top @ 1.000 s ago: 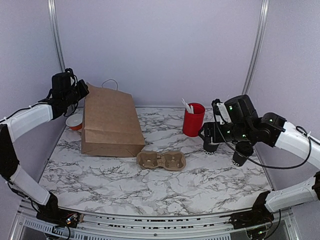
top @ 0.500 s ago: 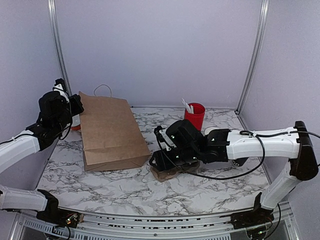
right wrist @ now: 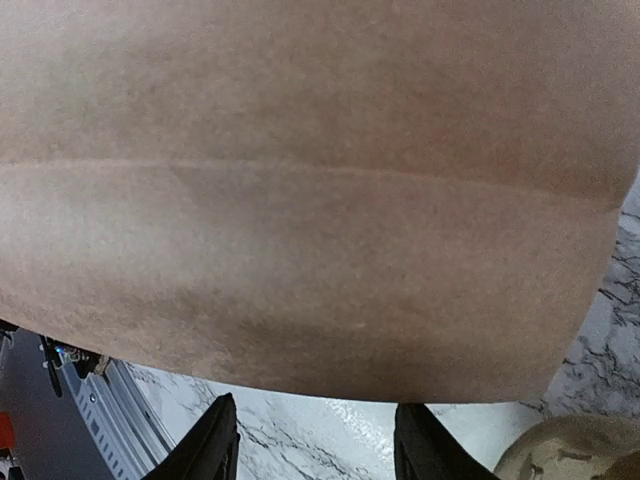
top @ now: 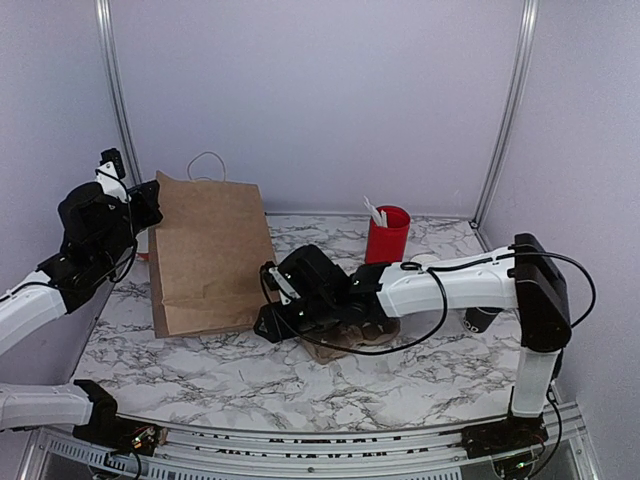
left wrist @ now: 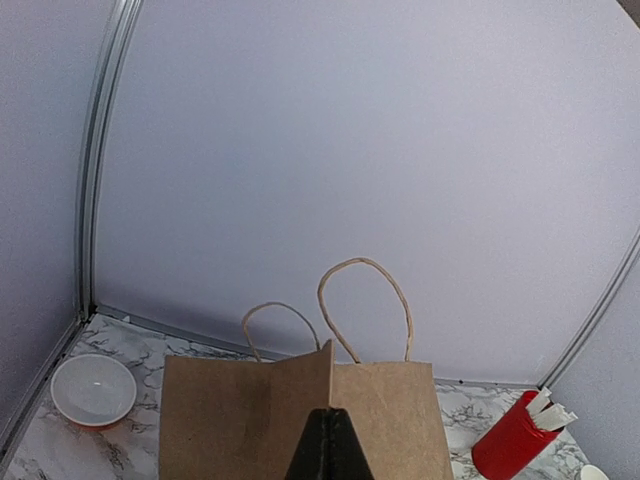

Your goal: Pack the takeout coffee

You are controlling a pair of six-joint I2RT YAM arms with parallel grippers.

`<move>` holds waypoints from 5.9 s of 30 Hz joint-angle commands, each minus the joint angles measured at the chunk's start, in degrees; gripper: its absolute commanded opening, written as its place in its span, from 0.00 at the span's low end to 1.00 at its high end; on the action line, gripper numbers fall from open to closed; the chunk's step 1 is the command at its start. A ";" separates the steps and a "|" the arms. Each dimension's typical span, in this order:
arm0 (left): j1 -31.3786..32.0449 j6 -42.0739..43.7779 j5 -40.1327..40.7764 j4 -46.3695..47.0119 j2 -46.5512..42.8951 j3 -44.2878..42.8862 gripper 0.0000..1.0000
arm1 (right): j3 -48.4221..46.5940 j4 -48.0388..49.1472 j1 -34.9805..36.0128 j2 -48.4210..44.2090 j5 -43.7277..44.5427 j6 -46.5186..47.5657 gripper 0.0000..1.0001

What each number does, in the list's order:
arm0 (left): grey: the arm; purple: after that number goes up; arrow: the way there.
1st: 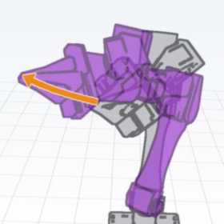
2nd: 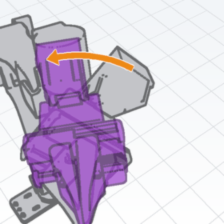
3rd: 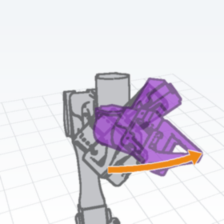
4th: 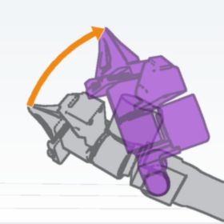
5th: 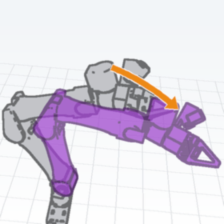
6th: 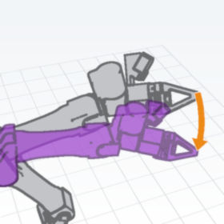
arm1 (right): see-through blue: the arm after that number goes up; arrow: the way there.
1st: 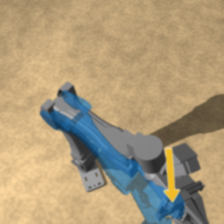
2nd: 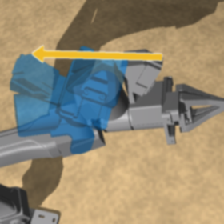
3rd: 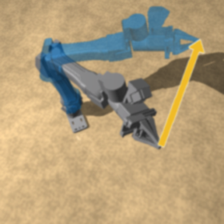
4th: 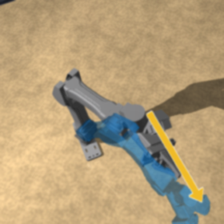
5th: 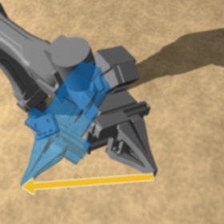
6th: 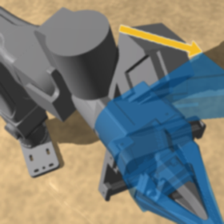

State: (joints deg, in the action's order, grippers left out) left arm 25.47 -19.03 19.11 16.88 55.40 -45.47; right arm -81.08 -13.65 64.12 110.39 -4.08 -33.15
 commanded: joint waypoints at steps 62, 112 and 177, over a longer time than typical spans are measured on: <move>-0.73 -2.37 -3.60 -59.66 22.93 -53.82 0.62 | 5.64 -8.26 -6.19 -21.44 12.20 4.85 0.67; -8.16 18.98 -15.36 -61.91 43.38 -76.65 0.00 | 11.94 -17.36 -5.76 -33.47 20.58 2.72 0.73; 27.66 6.12 -12.98 -30.09 -2.84 -11.74 0.00 | 18.04 -5.82 -8.39 -8.12 17.37 10.80 0.74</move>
State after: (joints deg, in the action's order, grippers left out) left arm 52.88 -11.90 5.08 -16.27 53.36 -57.87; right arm -61.14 -21.91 56.21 100.95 12.75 -23.57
